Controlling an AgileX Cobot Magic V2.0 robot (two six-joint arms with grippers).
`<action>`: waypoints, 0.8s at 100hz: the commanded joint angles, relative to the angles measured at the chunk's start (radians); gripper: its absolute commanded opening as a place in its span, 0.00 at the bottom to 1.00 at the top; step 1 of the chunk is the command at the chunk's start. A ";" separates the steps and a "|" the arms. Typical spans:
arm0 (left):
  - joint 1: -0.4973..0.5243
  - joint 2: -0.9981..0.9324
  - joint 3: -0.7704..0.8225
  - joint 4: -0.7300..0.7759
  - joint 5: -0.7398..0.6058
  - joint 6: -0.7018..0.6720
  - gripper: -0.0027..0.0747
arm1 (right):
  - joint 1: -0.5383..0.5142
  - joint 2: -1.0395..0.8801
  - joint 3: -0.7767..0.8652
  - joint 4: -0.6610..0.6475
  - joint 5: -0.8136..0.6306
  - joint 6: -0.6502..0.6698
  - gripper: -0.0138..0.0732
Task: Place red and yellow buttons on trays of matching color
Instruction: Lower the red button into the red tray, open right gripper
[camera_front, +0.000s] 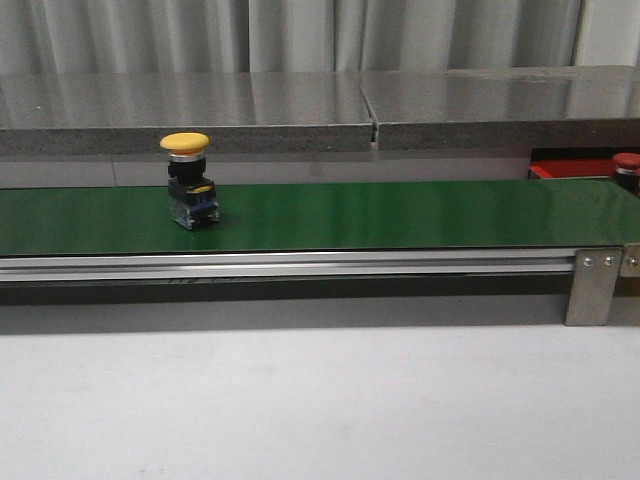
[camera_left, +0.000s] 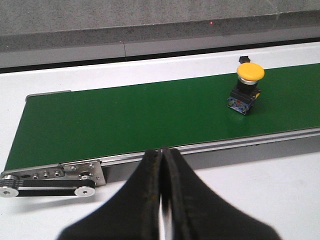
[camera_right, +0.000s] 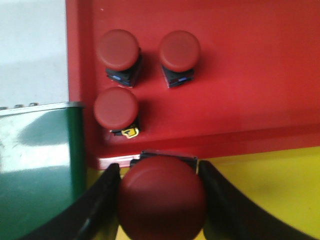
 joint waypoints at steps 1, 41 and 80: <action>-0.009 0.004 -0.027 -0.018 -0.072 -0.005 0.01 | -0.023 -0.016 -0.022 0.000 -0.080 0.019 0.38; -0.009 0.004 -0.027 -0.018 -0.072 -0.005 0.01 | -0.034 0.118 -0.025 0.008 -0.239 0.032 0.38; -0.009 0.004 -0.027 -0.018 -0.072 -0.005 0.01 | -0.035 0.182 -0.025 0.041 -0.305 0.033 0.39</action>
